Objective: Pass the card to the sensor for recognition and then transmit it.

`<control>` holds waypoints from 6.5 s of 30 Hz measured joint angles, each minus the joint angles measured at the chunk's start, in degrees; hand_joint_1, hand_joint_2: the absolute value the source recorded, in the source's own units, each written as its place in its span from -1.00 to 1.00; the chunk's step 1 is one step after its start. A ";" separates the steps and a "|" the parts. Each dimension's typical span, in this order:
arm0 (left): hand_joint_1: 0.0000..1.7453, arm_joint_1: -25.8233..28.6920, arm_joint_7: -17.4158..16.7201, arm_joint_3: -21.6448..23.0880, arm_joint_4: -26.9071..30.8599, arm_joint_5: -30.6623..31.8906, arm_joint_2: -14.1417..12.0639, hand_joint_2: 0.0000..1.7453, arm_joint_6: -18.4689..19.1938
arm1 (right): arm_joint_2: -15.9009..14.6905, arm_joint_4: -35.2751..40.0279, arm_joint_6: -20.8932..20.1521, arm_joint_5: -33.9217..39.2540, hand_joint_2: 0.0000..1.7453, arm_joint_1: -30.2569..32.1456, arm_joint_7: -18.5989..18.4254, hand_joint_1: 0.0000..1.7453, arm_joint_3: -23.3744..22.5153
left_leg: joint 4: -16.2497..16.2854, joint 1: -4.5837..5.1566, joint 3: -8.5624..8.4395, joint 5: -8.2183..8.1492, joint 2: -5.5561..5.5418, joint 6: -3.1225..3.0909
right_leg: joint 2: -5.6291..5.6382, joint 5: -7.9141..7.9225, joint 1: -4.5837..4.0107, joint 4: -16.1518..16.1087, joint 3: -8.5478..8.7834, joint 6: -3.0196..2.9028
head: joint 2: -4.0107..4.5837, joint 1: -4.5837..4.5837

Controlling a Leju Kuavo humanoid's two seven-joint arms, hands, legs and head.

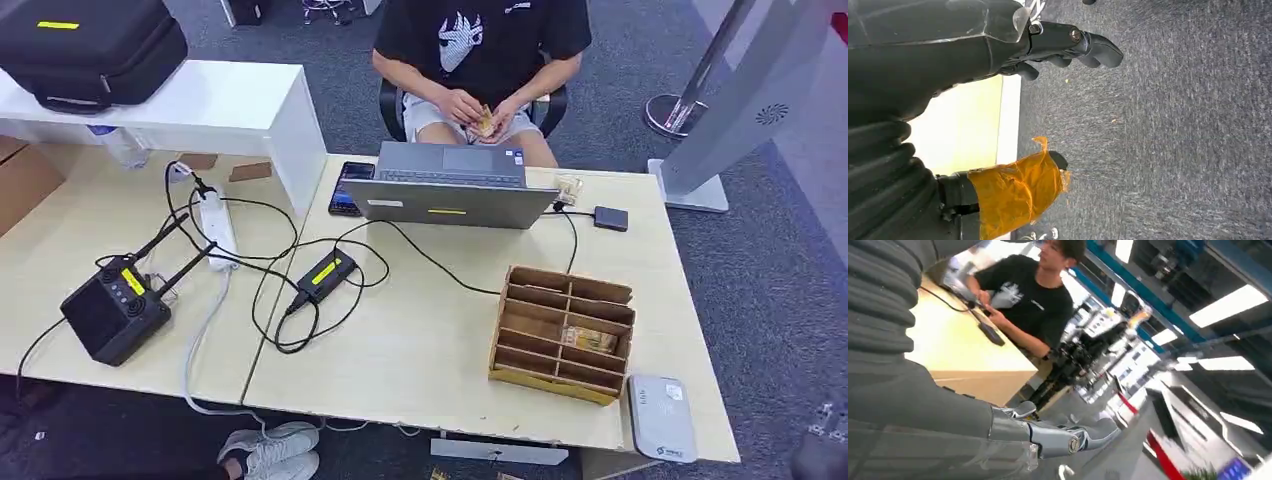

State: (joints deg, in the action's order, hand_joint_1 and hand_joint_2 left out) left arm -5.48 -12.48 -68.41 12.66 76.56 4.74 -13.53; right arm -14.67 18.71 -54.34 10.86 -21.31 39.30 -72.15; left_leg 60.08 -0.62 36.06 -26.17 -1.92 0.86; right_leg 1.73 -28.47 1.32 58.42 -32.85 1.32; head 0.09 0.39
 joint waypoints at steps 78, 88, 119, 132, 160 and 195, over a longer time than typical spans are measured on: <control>-1.00 -0.44 -4.13 2.03 0.00 2.64 1.44 1.00 -2.45 | 23.67 52.76 94.53 -85.29 1.00 -9.06 -23.54 1.00 89.72 | -0.07 -0.10 -0.05 0.14 0.15 0.21 | 0.14 0.07 -0.09 0.13 -0.11 -0.24 | 0.00 -0.09; -1.00 -0.43 -4.11 2.25 0.00 2.12 1.46 1.00 -2.54 | 23.67 56.15 94.53 -83.05 1.00 -5.90 -18.79 1.00 88.84 | -0.07 -0.10 -0.05 0.14 0.12 0.21 | 0.11 0.06 -0.09 0.12 -0.11 -0.24 | 0.00 -0.09; -1.00 0.24 -3.80 -2.95 0.00 -6.25 1.95 1.00 -5.73 | 11.74 79.06 89.98 -34.29 1.00 24.72 -16.54 1.00 79.67 | -0.07 -0.08 -0.06 -0.13 0.08 0.19 | 0.03 -0.16 -0.07 0.04 -0.02 -0.24 | 0.00 -0.11; -1.00 0.23 -4.04 -2.97 0.00 -6.38 1.97 1.00 -6.05 | 11.65 75.91 90.51 -34.55 1.00 24.74 -17.62 1.00 72.19 | -0.07 -0.09 -0.07 -0.14 0.08 0.19 | 0.03 -0.17 -0.08 0.06 -0.04 -0.26 | 0.00 -0.09; -1.00 0.24 -5.49 -4.74 0.00 -8.68 2.23 1.00 -7.21 | 8.70 71.16 82.83 -58.92 1.00 29.45 -43.81 1.00 55.18 | -0.07 -0.04 -0.05 -0.17 0.06 0.15 | 0.01 -0.19 -0.05 0.00 -0.01 -0.23 | 0.00 -0.09; -1.00 0.21 -5.49 -4.90 0.00 -8.66 1.92 1.00 -6.73 | -2.89 63.69 71.33 -56.43 1.00 25.98 -44.44 1.00 69.52 | -0.07 -0.05 -0.20 -0.17 0.04 0.14 | 0.01 -0.18 -0.05 0.01 0.14 -0.22 | 0.00 -0.11</control>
State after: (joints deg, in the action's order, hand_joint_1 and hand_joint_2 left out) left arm -5.27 -17.97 -73.31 12.66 67.91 6.67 -20.26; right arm -17.55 82.40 16.99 -45.57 4.67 -5.14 -2.62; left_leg 60.02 -0.66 35.86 -26.33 -1.87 1.01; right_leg 1.75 -28.65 1.26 58.43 -32.71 1.10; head 0.09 0.28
